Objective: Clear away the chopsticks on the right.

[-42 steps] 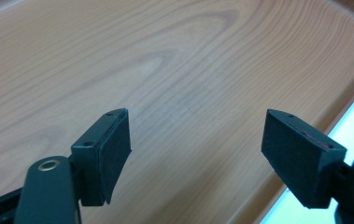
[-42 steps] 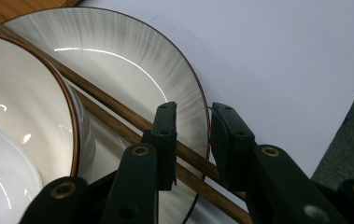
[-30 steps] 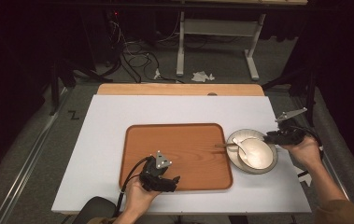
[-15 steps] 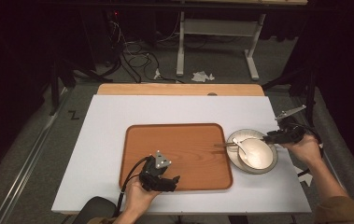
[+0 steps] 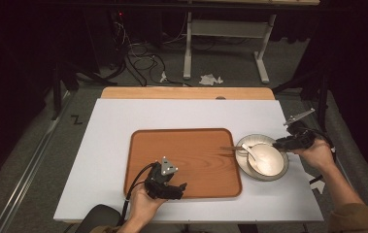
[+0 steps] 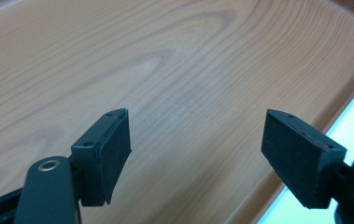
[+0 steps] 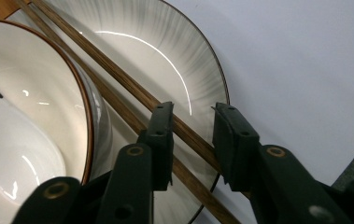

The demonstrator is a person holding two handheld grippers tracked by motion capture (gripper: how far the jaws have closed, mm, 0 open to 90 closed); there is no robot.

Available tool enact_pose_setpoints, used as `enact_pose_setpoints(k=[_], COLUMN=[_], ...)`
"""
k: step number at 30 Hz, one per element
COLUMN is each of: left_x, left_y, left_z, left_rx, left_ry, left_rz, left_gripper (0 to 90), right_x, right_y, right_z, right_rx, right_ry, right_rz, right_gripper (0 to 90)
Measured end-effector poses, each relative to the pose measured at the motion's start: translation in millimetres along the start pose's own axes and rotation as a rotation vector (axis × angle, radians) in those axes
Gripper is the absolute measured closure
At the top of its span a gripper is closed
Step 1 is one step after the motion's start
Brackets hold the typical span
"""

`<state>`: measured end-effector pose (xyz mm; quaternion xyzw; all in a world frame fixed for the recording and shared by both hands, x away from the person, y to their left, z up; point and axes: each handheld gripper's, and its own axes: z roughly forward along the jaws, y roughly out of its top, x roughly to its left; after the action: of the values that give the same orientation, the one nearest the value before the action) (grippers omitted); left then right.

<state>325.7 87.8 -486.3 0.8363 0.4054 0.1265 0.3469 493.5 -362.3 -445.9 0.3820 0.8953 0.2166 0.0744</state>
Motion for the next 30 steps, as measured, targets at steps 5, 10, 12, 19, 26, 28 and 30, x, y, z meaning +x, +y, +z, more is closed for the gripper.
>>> enact_pose_setpoints(k=[5, 10, 12, 19, 26, 28, 30], left_x=[-1.5, -1.4, -2.1, -2.0, -2.4, -2.5, -3.4], left_y=[-0.3, -0.3, -0.4, -0.1, -1.0, -0.6, -0.8], left_z=[0.3, 2.1, 1.7, 3.9, 3.6, 3.9, 3.2], left_rx=[0.005, 0.012, 0.011, 0.018, 0.016, 0.018, 0.018], left_ry=[0.011, 0.007, 0.008, 0.01, 0.007, 0.008, 0.01], left_rz=[0.011, 0.009, 0.016, 0.014, 0.01, 0.018, 0.022], left_gripper=[24.3, 24.3, 24.3, 24.3, 24.3, 24.3, 24.3], right_x=[2.1, 0.4, -0.2, 2.8, 3.5, 4.1, 5.0], right_y=[-0.2, -4.3, -4.7, -1.5, -4.5, -4.5, -3.7], right_z=[1.3, -2.9, -3.3, 2.0, 1.4, 1.4, 1.9], right_rx=[-0.014, -0.007, -0.003, -0.006, -0.028, -0.029, -0.029], right_ry=[-0.001, -0.019, -0.026, -0.024, -0.067, -0.07, -0.084], right_rz=[-0.001, 0.011, -0.006, -0.007, -0.041, -0.043, -0.054], right_gripper=[71.0, 77.0, 77.7, 74.8, 80.1, 80.7, 82.6])
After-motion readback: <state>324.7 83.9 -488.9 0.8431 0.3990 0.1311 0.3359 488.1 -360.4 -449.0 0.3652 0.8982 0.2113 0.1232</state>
